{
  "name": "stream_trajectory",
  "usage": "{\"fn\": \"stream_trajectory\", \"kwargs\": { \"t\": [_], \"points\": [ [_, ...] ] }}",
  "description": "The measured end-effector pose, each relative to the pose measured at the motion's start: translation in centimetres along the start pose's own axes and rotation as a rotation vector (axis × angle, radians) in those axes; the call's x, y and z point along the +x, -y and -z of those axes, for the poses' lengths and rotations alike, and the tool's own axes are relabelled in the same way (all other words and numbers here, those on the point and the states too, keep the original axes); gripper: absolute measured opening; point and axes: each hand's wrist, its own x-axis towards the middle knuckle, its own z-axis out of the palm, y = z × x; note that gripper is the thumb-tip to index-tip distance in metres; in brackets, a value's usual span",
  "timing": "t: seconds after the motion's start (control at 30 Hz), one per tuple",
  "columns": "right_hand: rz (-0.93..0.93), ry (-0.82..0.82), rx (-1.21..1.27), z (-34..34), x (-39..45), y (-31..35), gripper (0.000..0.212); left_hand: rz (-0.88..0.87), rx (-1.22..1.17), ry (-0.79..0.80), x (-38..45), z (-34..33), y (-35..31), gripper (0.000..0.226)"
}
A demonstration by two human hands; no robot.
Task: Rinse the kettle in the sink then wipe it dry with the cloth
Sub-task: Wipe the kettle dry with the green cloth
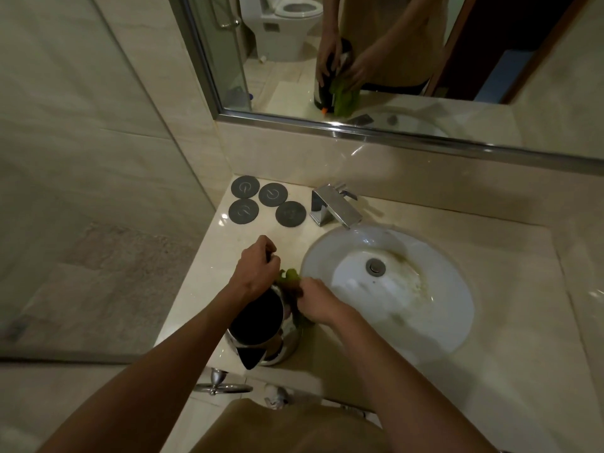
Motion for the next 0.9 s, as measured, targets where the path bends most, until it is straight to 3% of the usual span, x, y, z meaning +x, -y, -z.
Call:
{"fn": "stream_trajectory", "kwargs": {
  "t": [0.1, 0.37, 0.63, 0.9],
  "points": [
    [-0.009, 0.012, 0.074, -1.2, 0.1, -1.7, 0.05, -0.003, 0.013, -0.016, 0.1, -0.1, 0.0, 0.018],
    [0.122, -0.121, 0.352, -1.4, -1.5, -2.1, 0.04, -0.001, 0.007, -0.021, 0.4, -0.3, 0.2, 0.01],
    [-0.058, 0.072, 0.369, -0.7, 3.7, -1.5, 0.036, -0.02, -0.016, -0.027, 0.1, -0.3, -0.1, 0.015],
    [-0.063, 0.072, 0.331, -1.6, 3.0, -3.2, 0.045, -0.042, -0.021, -0.04, -0.1, -0.3, -0.3, 0.016]
  ]
}}
